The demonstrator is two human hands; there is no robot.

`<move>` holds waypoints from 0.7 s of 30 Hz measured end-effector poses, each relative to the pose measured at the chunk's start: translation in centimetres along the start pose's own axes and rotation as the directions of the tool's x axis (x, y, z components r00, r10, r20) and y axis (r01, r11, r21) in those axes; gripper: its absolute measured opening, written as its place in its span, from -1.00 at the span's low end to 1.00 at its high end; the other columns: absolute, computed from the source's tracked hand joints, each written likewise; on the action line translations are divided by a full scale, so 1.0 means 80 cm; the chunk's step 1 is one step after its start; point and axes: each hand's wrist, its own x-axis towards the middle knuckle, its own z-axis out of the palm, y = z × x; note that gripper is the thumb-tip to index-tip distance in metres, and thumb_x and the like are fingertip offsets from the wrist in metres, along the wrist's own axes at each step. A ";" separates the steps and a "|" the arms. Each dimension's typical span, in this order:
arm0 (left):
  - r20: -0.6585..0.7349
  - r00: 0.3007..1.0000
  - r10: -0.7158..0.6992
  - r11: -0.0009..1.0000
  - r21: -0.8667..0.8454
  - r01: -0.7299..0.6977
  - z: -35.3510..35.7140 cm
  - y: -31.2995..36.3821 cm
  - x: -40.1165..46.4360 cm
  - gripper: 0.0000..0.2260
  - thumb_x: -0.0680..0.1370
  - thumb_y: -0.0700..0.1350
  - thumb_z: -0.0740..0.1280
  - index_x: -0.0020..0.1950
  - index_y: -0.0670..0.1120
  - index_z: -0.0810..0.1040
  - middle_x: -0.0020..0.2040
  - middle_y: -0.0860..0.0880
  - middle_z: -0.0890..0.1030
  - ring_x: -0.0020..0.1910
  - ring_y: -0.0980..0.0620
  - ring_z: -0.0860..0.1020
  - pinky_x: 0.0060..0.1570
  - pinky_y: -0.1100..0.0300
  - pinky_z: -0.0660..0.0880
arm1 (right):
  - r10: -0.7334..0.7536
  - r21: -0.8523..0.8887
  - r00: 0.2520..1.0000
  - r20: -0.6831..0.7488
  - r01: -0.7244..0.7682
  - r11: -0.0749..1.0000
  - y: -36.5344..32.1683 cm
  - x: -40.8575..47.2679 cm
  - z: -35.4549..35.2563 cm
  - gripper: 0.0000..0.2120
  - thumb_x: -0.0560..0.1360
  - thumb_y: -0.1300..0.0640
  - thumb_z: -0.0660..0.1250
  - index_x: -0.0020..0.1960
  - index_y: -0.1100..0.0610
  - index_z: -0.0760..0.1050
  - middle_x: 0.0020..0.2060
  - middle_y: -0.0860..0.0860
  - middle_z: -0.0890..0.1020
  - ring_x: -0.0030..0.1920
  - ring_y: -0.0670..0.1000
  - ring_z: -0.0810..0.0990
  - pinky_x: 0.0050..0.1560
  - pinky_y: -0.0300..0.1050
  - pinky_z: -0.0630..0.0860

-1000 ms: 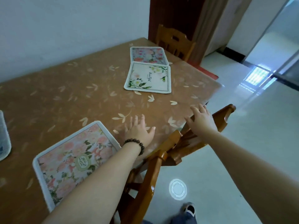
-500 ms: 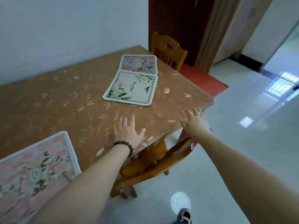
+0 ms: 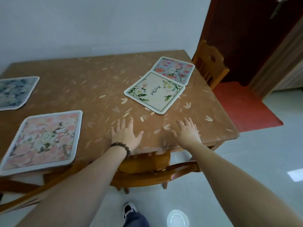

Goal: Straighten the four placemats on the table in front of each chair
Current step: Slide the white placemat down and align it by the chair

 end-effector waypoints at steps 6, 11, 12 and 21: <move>0.021 0.998 -0.054 0.999 0.010 0.054 0.012 -0.007 0.017 -0.30 0.48 0.35 0.05 0.52 0.07 -0.02 0.54 -0.11 0.03 0.51 -0.12 -0.08 0.41 -0.16 -0.09 | -0.070 0.020 0.995 0.077 0.069 0.997 -0.012 0.036 0.017 -0.53 0.58 -0.02 0.09 0.46 0.05 0.19 0.52 0.17 0.07 0.52 0.14 -0.12 0.48 0.12 -0.10; 0.050 0.998 -0.045 0.999 0.013 0.045 0.026 -0.005 0.053 -0.31 0.49 0.34 0.05 0.53 0.06 -0.03 0.54 -0.11 0.02 0.51 -0.11 -0.08 0.42 -0.16 -0.08 | -0.070 0.017 0.995 0.076 0.069 0.997 -0.013 0.076 0.031 -0.53 0.57 -0.05 0.13 0.45 0.04 0.23 0.51 0.17 0.10 0.52 0.14 -0.09 0.48 0.12 -0.09; 0.056 0.997 -0.043 0.999 0.010 0.043 0.028 -0.007 0.062 -0.31 0.49 0.34 0.04 0.52 0.06 -0.03 0.54 -0.11 0.02 0.51 -0.10 -0.09 0.42 -0.15 -0.08 | -0.066 0.016 0.995 0.073 0.065 0.998 -0.013 0.085 0.034 -0.53 0.57 -0.05 0.14 0.44 0.05 0.24 0.51 0.17 0.11 0.52 0.15 -0.08 0.48 0.12 -0.08; 0.108 0.994 0.035 0.999 -0.007 -0.035 0.047 -0.030 0.157 -0.32 0.50 0.31 0.06 0.52 0.04 -0.01 0.54 -0.11 0.01 0.51 -0.11 -0.10 0.44 -0.14 -0.10 | -0.031 0.021 0.998 0.063 0.030 0.999 -0.053 0.178 0.053 -0.43 0.55 -0.11 0.19 0.47 0.08 0.15 0.51 0.17 0.10 0.51 0.16 -0.06 0.49 0.10 -0.06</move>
